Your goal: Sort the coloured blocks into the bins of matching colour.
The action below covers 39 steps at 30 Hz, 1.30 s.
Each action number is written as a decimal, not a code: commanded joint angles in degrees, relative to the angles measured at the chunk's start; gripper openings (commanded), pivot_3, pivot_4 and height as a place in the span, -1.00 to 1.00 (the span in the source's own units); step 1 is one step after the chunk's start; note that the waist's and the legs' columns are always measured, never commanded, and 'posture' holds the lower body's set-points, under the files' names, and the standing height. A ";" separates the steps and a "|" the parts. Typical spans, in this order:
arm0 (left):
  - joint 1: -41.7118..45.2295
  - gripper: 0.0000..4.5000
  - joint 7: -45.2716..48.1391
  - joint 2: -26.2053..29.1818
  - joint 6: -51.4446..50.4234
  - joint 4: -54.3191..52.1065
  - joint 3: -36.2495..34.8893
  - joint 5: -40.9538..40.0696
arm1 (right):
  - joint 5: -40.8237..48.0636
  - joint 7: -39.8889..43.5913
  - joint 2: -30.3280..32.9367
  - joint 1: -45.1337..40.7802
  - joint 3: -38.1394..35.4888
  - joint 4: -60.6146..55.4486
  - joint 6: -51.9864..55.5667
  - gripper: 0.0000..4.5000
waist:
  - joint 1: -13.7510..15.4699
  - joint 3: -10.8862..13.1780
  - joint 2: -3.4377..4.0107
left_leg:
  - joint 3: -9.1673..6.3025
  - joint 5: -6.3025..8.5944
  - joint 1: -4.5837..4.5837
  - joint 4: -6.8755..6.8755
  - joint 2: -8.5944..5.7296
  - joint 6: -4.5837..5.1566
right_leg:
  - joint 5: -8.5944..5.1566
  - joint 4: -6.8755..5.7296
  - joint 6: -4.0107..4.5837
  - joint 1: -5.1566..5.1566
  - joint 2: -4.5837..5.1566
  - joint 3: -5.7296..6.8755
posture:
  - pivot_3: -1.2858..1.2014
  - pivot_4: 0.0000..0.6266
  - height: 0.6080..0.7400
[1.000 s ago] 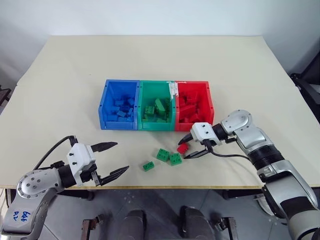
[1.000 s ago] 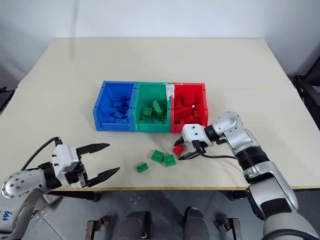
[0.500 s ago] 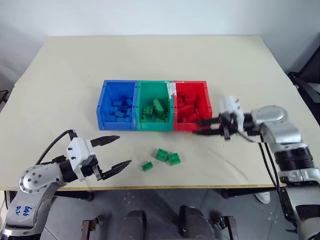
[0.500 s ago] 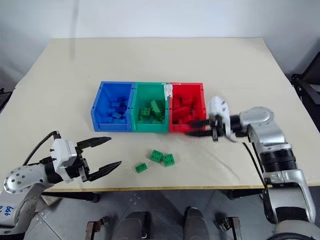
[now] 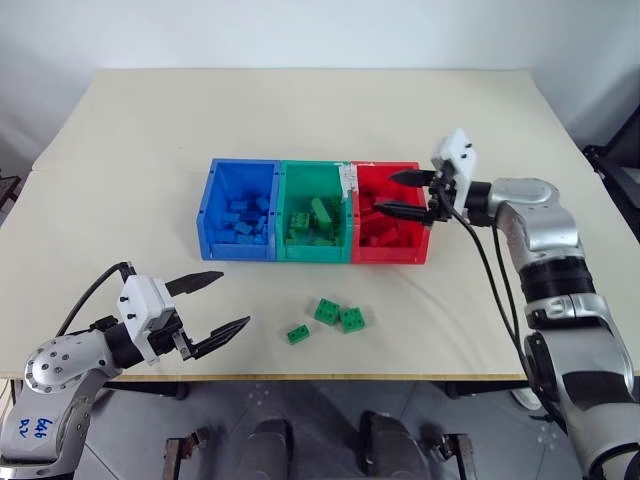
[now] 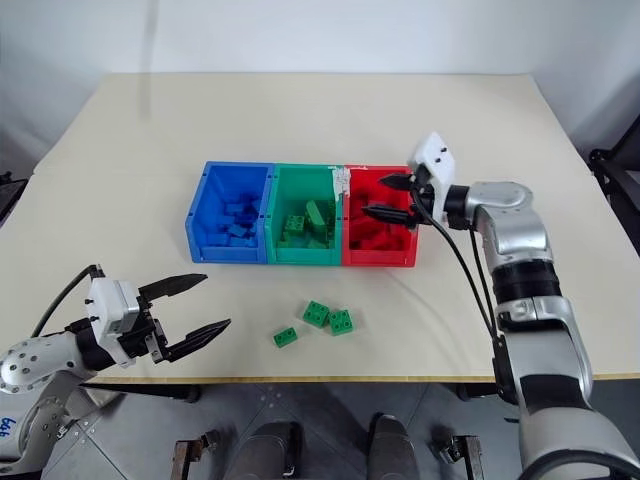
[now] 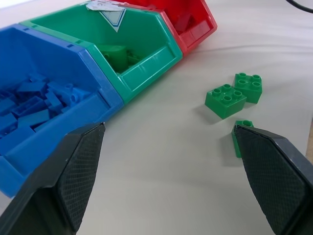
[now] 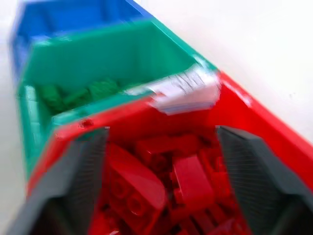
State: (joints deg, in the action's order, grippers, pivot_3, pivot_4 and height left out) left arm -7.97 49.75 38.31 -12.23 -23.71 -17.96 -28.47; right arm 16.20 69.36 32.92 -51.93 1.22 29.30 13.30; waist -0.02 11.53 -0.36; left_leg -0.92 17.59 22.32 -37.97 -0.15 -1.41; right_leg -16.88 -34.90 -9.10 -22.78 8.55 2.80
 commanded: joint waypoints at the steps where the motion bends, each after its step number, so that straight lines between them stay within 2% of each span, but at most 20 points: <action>1: 0.32 1.00 0.68 0.62 0.42 0.72 -0.32 -0.24 | 4.72 5.57 4.26 6.13 -4.64 -9.29 -3.02 0.99 | 0.10 0.00 0.00 | 0.00 0.01 0.01 -0.01 -0.01 0.01 | 0.00 0.02 0.00 0.02 0.00 0.00 | 0.03 -0.52 1.00; 2: 0.46 1.00 0.90 0.71 0.52 1.05 -0.29 -0.20 | 5.06 5.93 5.02 7.79 -5.05 -10.96 -3.13 0.99 | -0.01 0.00 0.00 | 0.03 0.03 0.00 -0.04 -0.01 0.03 | 0.01 0.03 -0.02 0.04 0.01 -0.01 | 0.03 -0.52 1.00; 6: 3.39 1.00 1.97 0.88 0.72 2.98 1.35 -0.16 | 7.24 15.85 13.41 22.37 -6.93 -18.66 -6.13 0.99 | 0.68 0.00 0.00 | -0.01 0.05 -0.04 -0.03 0.02 0.01 | 0.01 0.05 -0.02 0.09 -0.02 0.05 | 0.03 -0.52 1.00; 8: 5.68 1.00 2.53 0.14 0.83 3.44 4.23 0.28 | 7.66 16.38 15.71 27.81 -9.59 -16.94 -7.45 0.99 | 0.82 0.00 0.00 | 0.06 0.07 -0.04 -0.06 0.01 0.05 | 0.02 0.12 -0.04 0.12 -0.01 0.03 | 0.03 -0.52 1.00; 14: 11.51 1.00 3.31 -2.28 2.32 4.94 11.59 2.78 | 6.48 14.71 17.54 35.10 -14.58 -12.81 -14.68 0.99 | 0.11 0.00 0.00 | 0.20 0.06 -0.22 -0.16 0.05 0.03 | 0.07 0.08 -0.14 0.24 -0.01 -0.02 | 0.03 -0.52 1.00; 18: 15.16 1.00 4.58 -2.31 4.61 8.35 14.10 5.02 | 7.74 13.48 16.01 38.16 -13.71 -18.81 -14.92 0.99 | -0.13 -0.01 0.01 | 0.20 0.04 -0.23 -0.18 0.05 0.01 | 0.07 0.05 -0.14 0.23 -0.01 -0.02 | 0.03 -0.52 1.00; 22: 15.21 1.00 5.55 -1.18 4.64 10.07 13.06 4.30 | 8.70 12.08 14.80 38.20 -9.69 -26.68 -9.85 0.99 | -0.16 -0.01 0.01 | 0.20 0.04 -0.25 -0.15 0.07 0.00 | 0.07 0.06 -0.13 0.21 -0.01 -0.03 | 0.03 -0.52 1.00; 26: 11.39 1.00 6.60 1.16 4.93 9.23 8.91 2.92 | 7.36 9.89 14.32 32.19 -0.37 -34.85 2.12 0.99 | -0.14 -0.01 0.02 | 0.17 0.04 -0.23 -0.20 0.07 0.00 | 0.07 0.05 -0.13 0.21 0.00 -0.03 | 0.03 -0.52 1.00; 31: 5.92 1.00 6.16 2.13 6.74 8.10 4.07 3.07 | 4.54 7.75 12.41 26.58 7.95 -38.68 8.80 0.99 | 0.33 -0.01 0.01 | 0.08 0.07 -0.17 -0.18 0.07 0.00 | 0.06 0.10 -0.12 0.20 -0.01 0.01 | 0.03 -0.52 1.00; 34: 2.49 1.00 5.70 2.10 6.79 6.88 1.64 2.99 | 2.56 5.23 9.69 25.43 11.97 -40.22 10.57 0.99 | 0.61 -0.01 0.00 | 0.05 0.11 -0.13 -0.18 0.05 0.03 | 0.06 0.17 -0.12 0.20 0.00 0.01 | 0.03 -0.52 1.00; 39: -1.00 1.00 4.46 1.49 5.86 2.99 0.35 2.39 | -2.77 0.59 5.53 25.70 15.90 -37.40 6.55 0.99 | 1.03 -0.02 -0.01 | 0.07 0.14 -0.12 -0.20 0.03 0.03 | 0.07 0.16 -0.12 0.19 0.00 0.01 | 0.03 -0.52 1.00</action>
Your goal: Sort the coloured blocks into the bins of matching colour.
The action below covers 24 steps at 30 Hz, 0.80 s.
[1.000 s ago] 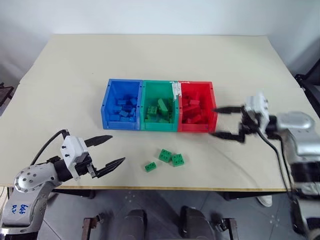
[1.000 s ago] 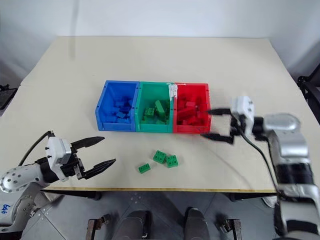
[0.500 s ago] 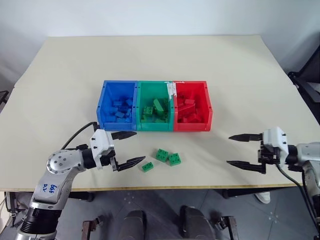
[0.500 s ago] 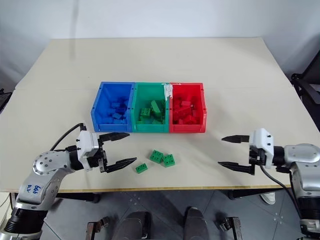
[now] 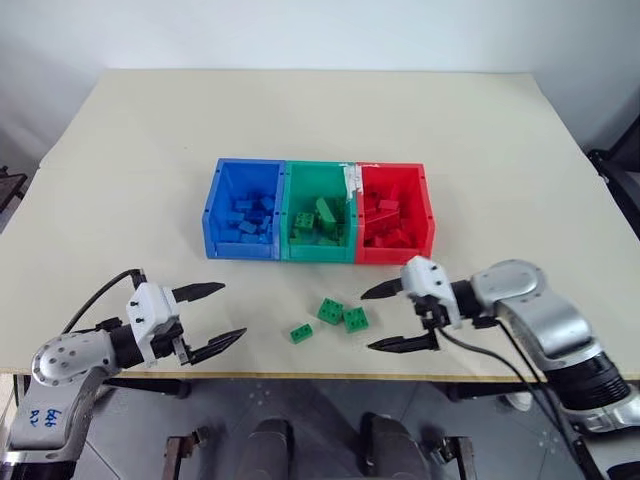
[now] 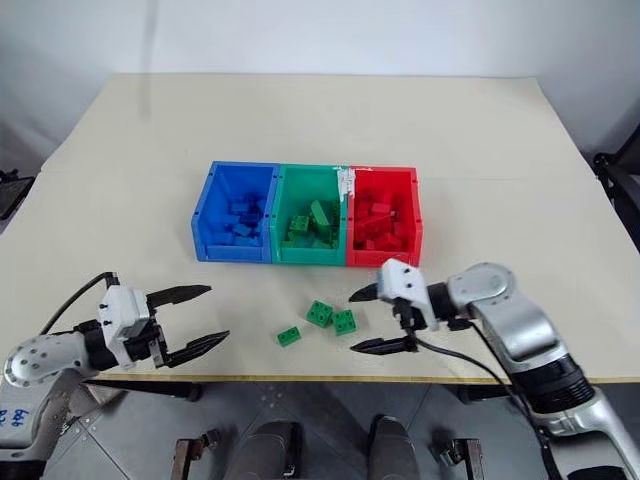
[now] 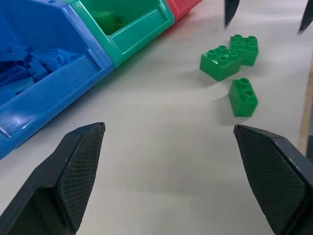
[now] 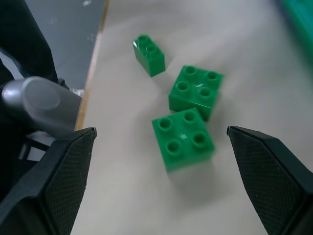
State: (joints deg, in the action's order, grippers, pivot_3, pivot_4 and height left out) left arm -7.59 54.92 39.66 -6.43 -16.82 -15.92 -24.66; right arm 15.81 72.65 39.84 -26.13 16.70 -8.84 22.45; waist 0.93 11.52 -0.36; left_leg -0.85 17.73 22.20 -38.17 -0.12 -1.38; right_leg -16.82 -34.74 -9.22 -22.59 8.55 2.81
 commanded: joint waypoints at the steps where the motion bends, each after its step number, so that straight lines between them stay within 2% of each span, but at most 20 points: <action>1: -1.96 1.00 -0.99 0.07 -0.39 -4.80 -1.71 -1.64 | -3.22 -3.46 -2.00 0.02 0.71 1.44 -3.78 0.91 | 0.05 -0.02 -0.04 | 0.00 0.00 -0.01 0.00 0.00 0.00 | 0.00 -0.01 0.00 0.00 0.00 0.00 | 0.03 -0.52 1.00; 3: -2.67 1.00 -1.46 0.03 -1.07 -6.07 -1.74 -1.92 | -4.70 -4.27 -2.49 0.16 1.06 2.42 -5.60 0.71 | -0.03 -0.02 -0.04 | 0.01 0.00 -0.01 0.00 0.01 0.00 | 0.00 -0.01 0.00 0.00 -0.01 0.00 | 0.03 -0.52 1.00; 10: -2.70 1.00 -2.48 -0.15 -2.41 -7.83 -1.31 -2.37 | -3.56 -4.79 -3.05 0.95 -0.14 1.51 -4.39 -0.37 | -0.15 -0.02 -0.04 | 0.02 0.00 -0.02 0.01 0.01 0.00 | 0.00 -0.03 0.00 -0.01 -0.02 0.00 | 0.03 -0.52 1.00; 14: -3.22 1.00 -3.00 -0.64 -3.56 -8.36 -1.35 -3.23 | -0.06 -3.09 -2.12 0.26 -3.08 0.72 -3.37 -0.36 | -0.16 -0.02 -0.04 | 0.02 0.00 -0.01 0.01 0.01 0.00 | 0.00 -0.03 0.00 -0.01 -0.02 0.00 | 0.03 -0.52 1.00; 17: -4.34 1.00 -4.33 -1.48 -3.51 -8.42 -2.79 -3.52 | 5.33 -2.93 -3.11 -3.50 -7.28 0.63 0.28 -0.36 | -0.26 -0.02 -0.04 | 0.02 0.00 -0.01 0.01 0.01 0.00 | 0.00 -0.02 0.00 -0.01 -0.02 0.00 | 0.03 -0.52 1.00; 20: -5.50 1.00 -5.89 -2.36 -3.11 -8.22 -4.76 -3.73 | 8.56 -6.79 -7.70 -10.44 -10.19 3.96 3.06 -0.36 | -1.16 -0.02 -0.04 | 0.02 -0.01 -0.03 0.01 0.05 -0.01 | 0.00 -0.05 0.00 -0.01 -0.03 0.00 | 0.03 -0.52 1.00; 24: -7.81 1.00 -7.18 -3.66 -2.54 -8.10 -7.24 -3.78 | 2.69 -16.53 -16.61 -21.09 -10.34 16.28 -2.70 -0.36 | -1.97 -0.03 -0.05 | 0.03 -0.02 -0.10 0.07 0.12 -0.08 | -0.05 -0.19 0.09 -0.07 -0.08 0.00 | 0.03 -0.52 1.00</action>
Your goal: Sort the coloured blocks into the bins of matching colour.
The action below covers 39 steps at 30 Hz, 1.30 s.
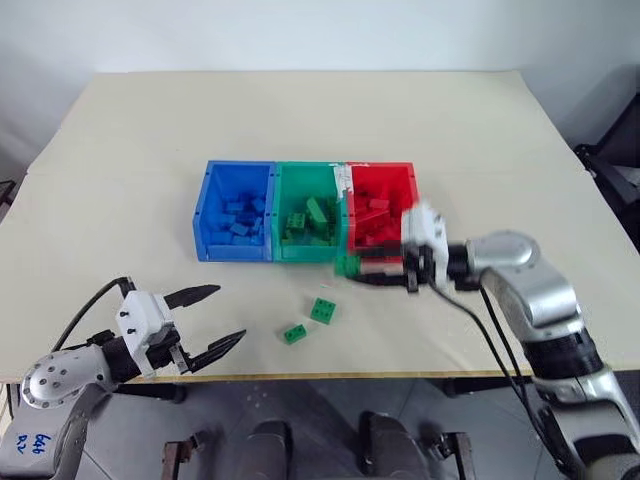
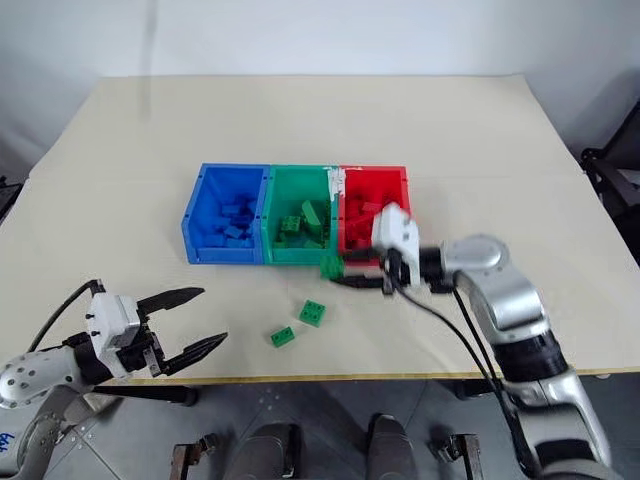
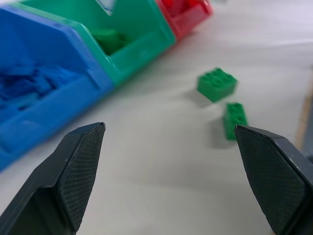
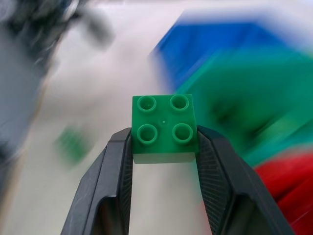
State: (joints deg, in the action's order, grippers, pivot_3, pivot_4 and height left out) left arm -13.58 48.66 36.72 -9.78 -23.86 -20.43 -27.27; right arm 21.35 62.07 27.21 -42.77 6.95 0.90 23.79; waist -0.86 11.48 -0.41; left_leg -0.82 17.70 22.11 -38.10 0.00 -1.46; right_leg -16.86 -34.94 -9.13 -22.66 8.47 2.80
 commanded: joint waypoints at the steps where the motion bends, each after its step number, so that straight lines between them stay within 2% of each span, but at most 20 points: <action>1: -2.47 1.00 -1.10 -0.91 1.03 -1.10 -3.21 -1.04 | -4.30 -7.44 -5.62 -6.76 -0.33 10.16 -5.56 -0.36 | -0.47 0.00 0.00 | 0.01 0.00 0.02 0.01 -0.01 0.00 | 0.00 -0.02 0.01 -0.04 0.01 0.00 | 0.03 -0.52 1.00; 5: -4.22 1.00 -1.80 -1.52 1.58 -1.67 -4.29 -0.83 | -10.28 -10.25 -9.48 -13.54 1.62 22.93 -14.42 -0.36 | -0.55 0.00 0.00 | -0.02 0.02 0.10 0.03 -0.08 0.03 | -0.01 -0.05 0.03 -0.12 0.05 -0.01 | 0.03 -0.52 1.00; 10: -5.82 1.00 -2.54 -2.06 1.56 -3.03 -4.57 -0.66 | -10.58 -10.47 -11.37 -17.82 -0.51 31.05 -18.67 0.42 | -0.86 0.00 0.00 | 0.01 0.05 0.13 0.06 -0.08 0.05 | -0.01 -0.04 0.03 -0.16 0.06 0.01 | 0.03 -0.52 1.00; 14: -6.08 1.00 -2.43 -1.77 1.52 -2.87 -4.28 -0.51 | -4.69 -1.04 -8.38 -11.95 -2.83 23.09 -19.77 0.98 | -0.58 -0.01 -0.01 | 0.02 0.06 0.14 0.08 -0.08 0.05 | -0.01 -0.03 0.04 -0.17 0.06 0.02 | 0.03 -0.52 1.00; 16: -6.07 1.00 -2.32 -1.73 1.57 -2.72 -4.19 -0.49 | -3.11 1.77 -7.12 -9.68 -3.19 20.35 -19.34 0.98 | -0.62 -0.01 -0.01 | 0.02 0.09 0.14 0.06 -0.09 0.10 | -0.01 -0.01 0.04 -0.14 0.07 0.03 | 0.03 -0.52 1.00; 21: -2.02 1.00 -0.10 1.51 -3.23 -0.86 -1.21 -2.09 | 5.86 18.65 5.74 9.25 -8.15 7.78 -20.05 0.98 | 0.96 -0.01 -0.01 | 0.02 0.15 0.14 0.05 -0.08 0.13 | -0.01 0.10 0.03 -0.06 0.06 0.10 | 0.03 -0.52 1.00; 23: 0.20 1.00 0.31 3.50 -7.14 -1.73 1.52 -2.45 | 6.83 20.93 9.53 14.67 -10.36 5.68 -21.35 0.98 | 0.84 0.00 0.00 | 0.08 0.17 0.13 0.02 -0.10 0.18 | 0.00 0.16 0.01 -0.03 0.08 0.07 | 0.03 -0.52 1.00; 26: 5.23 1.00 -1.24 5.22 -13.13 -3.76 6.03 -2.42 | 7.45 20.02 13.20 18.71 -12.71 3.12 -19.49 0.98 | 0.48 0.01 0.02 | 0.17 0.16 0.02 -0.01 -0.05 0.16 | 0.02 0.11 -0.02 0.00 0.07 0.04 | 0.03 -0.52 1.00; 31: 17.03 1.00 -7.67 5.13 -29.37 -8.71 16.18 -3.46 | 6.84 17.76 15.90 23.99 -15.05 0.48 -19.19 0.98 | 0.80 0.00 0.00 | 0.18 0.09 -0.06 -0.03 0.02 0.04 | 0.01 -0.04 -0.02 0.01 0.03 0.02 | 0.03 -0.52 1.00; 33: 22.42 1.00 -12.45 3.56 -39.03 -9.78 20.43 -3.60 | 6.94 15.55 15.63 25.46 -16.20 -0.68 -18.75 0.98 | 0.97 0.00 0.00 | 0.17 0.09 -0.03 -0.06 -0.01 0.04 | 0.02 -0.04 -0.02 0.01 0.05 0.01 | 0.03 -0.52 1.00; 35: 27.16 0.82 -15.17 1.66 -46.09 -10.51 23.72 -4.55 | 7.53 13.38 15.32 27.14 -17.16 -2.64 -17.86 1.00 | 1.06 0.00 0.00 | 0.16 0.09 -0.02 -0.10 -0.06 0.04 | 0.03 -0.04 -0.04 0.03 0.06 -0.01 | 0.03 -0.52 1.00; 39: 35.63 0.82 -21.84 -5.22 -56.64 -10.40 27.47 -4.50 | 8.19 11.05 15.57 31.51 -18.14 -7.10 -16.81 1.00 | 1.80 0.00 0.00 | 0.09 0.08 0.02 -0.17 -0.07 0.04 | 0.03 -0.05 -0.05 0.04 0.06 0.00 | 0.03 -0.52 1.00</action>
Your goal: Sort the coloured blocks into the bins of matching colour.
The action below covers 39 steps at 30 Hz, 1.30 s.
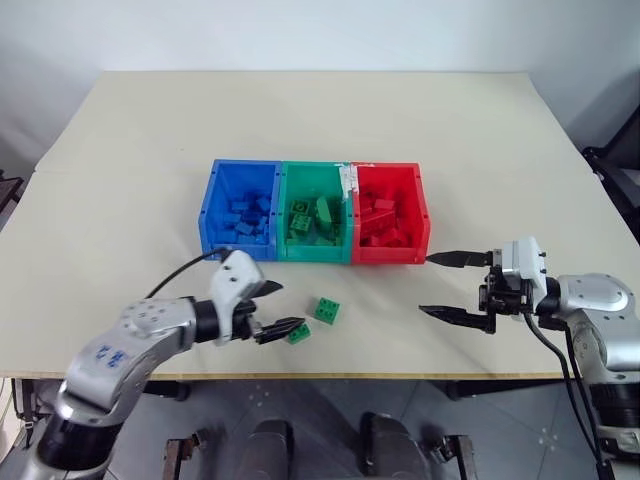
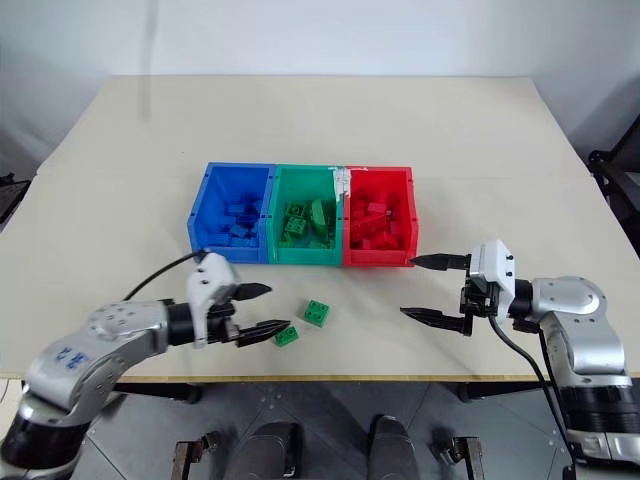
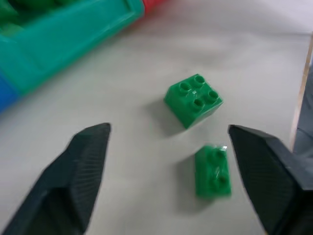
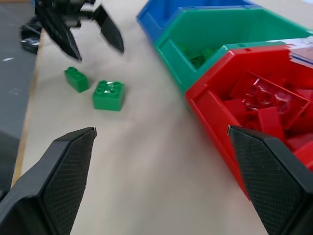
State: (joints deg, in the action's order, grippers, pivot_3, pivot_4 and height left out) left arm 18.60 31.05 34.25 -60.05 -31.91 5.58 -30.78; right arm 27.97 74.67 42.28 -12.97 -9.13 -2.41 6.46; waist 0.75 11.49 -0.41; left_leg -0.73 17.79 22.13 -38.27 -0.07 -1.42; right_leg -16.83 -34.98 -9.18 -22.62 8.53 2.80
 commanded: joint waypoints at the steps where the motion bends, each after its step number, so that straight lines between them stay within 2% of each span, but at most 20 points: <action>1: 5.01 0.82 -5.74 -4.32 -8.81 -2.08 2.26 -0.75 | 1.72 -2.09 0.60 2.58 -2.39 -4.47 0.75 1.00 | 0.37 0.00 0.00 | 0.00 0.00 0.00 -0.01 0.00 0.00 | 0.00 0.00 0.00 0.01 0.00 0.00 | 0.03 -0.52 1.00; 6: 9.36 0.82 -11.88 -10.21 -16.03 -0.36 4.16 1.28 | 2.03 -4.28 0.67 5.64 -2.93 -7.41 1.37 1.00 | 0.41 0.00 0.00 | 0.00 -0.01 -0.02 -0.02 -0.01 -0.01 | 0.00 0.01 0.00 0.03 0.00 -0.01 | 0.03 -0.52 1.00; 12: 10.93 0.82 -14.51 -10.04 -22.12 -0.52 7.09 2.65 | 2.46 -5.67 0.66 6.46 -2.57 -9.51 2.28 1.00 | 0.59 0.00 0.00 | -0.03 -0.02 -0.02 -0.03 -0.03 -0.03 | 0.00 0.03 0.00 0.05 -0.01 -0.01 | 0.03 -0.52 1.00; 18: 10.20 0.82 -15.70 -13.09 -21.06 0.60 8.02 3.40 | 2.27 -6.48 0.06 6.36 -1.49 -9.96 2.45 1.00 | 0.77 0.00 0.00 | -0.07 -0.03 -0.02 -0.08 -0.03 -0.04 | 0.00 0.04 0.00 0.10 -0.01 0.00 | 0.03 -0.52 1.00; 21: 10.11 0.55 -15.32 -13.17 -21.18 0.62 8.09 3.50 | 2.40 -6.77 0.12 6.47 -1.12 -10.30 2.70 1.00 | 0.76 0.00 0.00 | -0.09 -0.02 -0.02 -0.14 -0.05 -0.03 | 0.01 0.04 -0.02 0.13 -0.01 0.00 | 0.03 -0.52 1.00; 27: 9.46 -0.27 -13.67 -10.46 -21.07 -0.18 7.70 3.43 | 2.36 -7.23 0.15 6.02 -0.59 -10.59 3.08 1.00 | 0.63 -0.01 0.01 | -0.08 -0.03 -0.03 -0.12 -0.04 -0.04 | 0.01 0.03 -0.01 0.13 -0.01 0.00 | 0.03 -0.52 1.00; 28: 9.27 -0.34 -13.24 -9.85 -20.81 -0.40 7.56 3.31 | 2.31 -7.27 0.13 5.81 -0.49 -10.55 3.11 1.00 | 0.65 -0.02 0.02 | -0.09 -0.03 -0.05 -0.12 -0.04 -0.04 | 0.01 0.03 -0.01 0.15 -0.01 0.00 | 0.03 -0.52 1.00; 33: 7.40 -0.34 -9.01 -8.80 -14.64 -1.89 1.21 0.83 | 1.74 -8.00 -0.18 4.43 -0.08 -10.22 2.86 1.00 | 0.39 -0.02 0.02 | -0.08 -0.03 -0.06 -0.10 -0.02 -0.04 | 0.00 0.02 -0.01 0.13 -0.02 -0.01 | 0.03 -0.52 1.00; 35: 5.44 -0.34 -3.35 -7.37 -6.72 -1.95 -4.49 -1.44 | 1.92 -8.36 -0.19 4.20 -0.38 -10.07 3.00 1.00 | 0.42 -0.02 0.02 | -0.07 -0.04 -0.03 -0.05 -0.01 -0.06 | 0.00 0.02 0.00 0.07 -0.02 0.00 | 0.03 -0.52 1.00; 39: 3.75 -0.34 4.88 -4.78 7.10 0.60 -9.46 -1.74 | 5.42 -10.24 -1.81 4.72 -2.57 -11.69 4.18 1.00 | 0.55 -0.02 0.02 | -0.06 -0.04 -0.01 -0.05 -0.02 -0.07 | 0.00 0.08 0.00 0.07 -0.02 0.01 | 0.03 -0.52 1.00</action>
State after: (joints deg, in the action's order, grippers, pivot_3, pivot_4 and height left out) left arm 22.45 32.81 29.50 -58.93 -31.36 -1.99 -31.69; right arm 30.55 65.51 41.35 -8.31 -9.45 -11.26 10.28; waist 1.31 11.47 -0.39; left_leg -0.78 17.75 22.12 -38.33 -0.10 -1.49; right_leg -16.83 -34.89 -9.18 -22.54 8.51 2.81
